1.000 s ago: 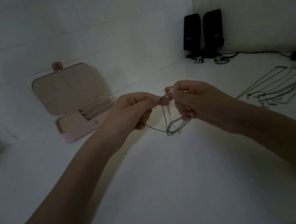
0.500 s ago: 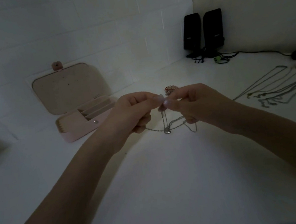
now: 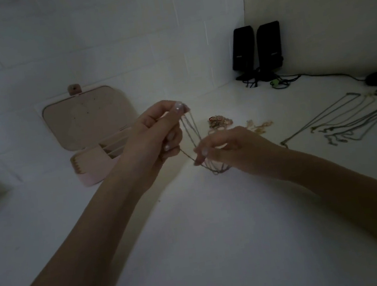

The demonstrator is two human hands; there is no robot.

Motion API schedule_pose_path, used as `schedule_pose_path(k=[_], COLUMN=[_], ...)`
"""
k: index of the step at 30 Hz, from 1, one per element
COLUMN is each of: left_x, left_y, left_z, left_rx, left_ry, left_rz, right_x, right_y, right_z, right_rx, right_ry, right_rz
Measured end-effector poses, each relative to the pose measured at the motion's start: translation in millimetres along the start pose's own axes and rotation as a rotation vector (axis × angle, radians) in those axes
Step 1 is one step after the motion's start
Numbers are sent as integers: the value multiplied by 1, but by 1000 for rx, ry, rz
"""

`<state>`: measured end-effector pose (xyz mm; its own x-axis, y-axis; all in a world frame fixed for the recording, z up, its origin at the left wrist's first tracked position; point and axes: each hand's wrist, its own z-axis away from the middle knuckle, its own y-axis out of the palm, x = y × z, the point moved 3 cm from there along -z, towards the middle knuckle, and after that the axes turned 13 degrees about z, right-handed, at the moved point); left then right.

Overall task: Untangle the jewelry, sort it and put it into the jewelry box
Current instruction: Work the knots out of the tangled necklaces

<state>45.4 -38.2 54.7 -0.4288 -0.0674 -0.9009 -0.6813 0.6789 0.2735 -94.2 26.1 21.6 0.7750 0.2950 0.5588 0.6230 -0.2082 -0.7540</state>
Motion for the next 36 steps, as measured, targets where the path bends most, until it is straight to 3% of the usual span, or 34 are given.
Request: schedule_pose_path(k=[5,9,17,24,29,36], left_x=[-2,-2,-8,-4,2,2], left_y=[-31,-38,-37,-39,-44,-59], left_z=[-5,-1,3,-2,-3,-3], left_rx=[-394,-561,-665,-673,-716,-852], left_ry=[162,221,384,228,188,214], left_rz=[-219,-193,-262,-86,-52,-37], right_x=[-3,-13,-22,-32,-39,-33], right_y=[-7,-7,-16,-24,-30,-27], right_z=[4,5,6,7,8,9], right_rx=[57,51,-48,-153,-258,-113], right_ry=[182,276,354,444,480,458], right_rz=[-418,-458,-226,-90,-235,-590])
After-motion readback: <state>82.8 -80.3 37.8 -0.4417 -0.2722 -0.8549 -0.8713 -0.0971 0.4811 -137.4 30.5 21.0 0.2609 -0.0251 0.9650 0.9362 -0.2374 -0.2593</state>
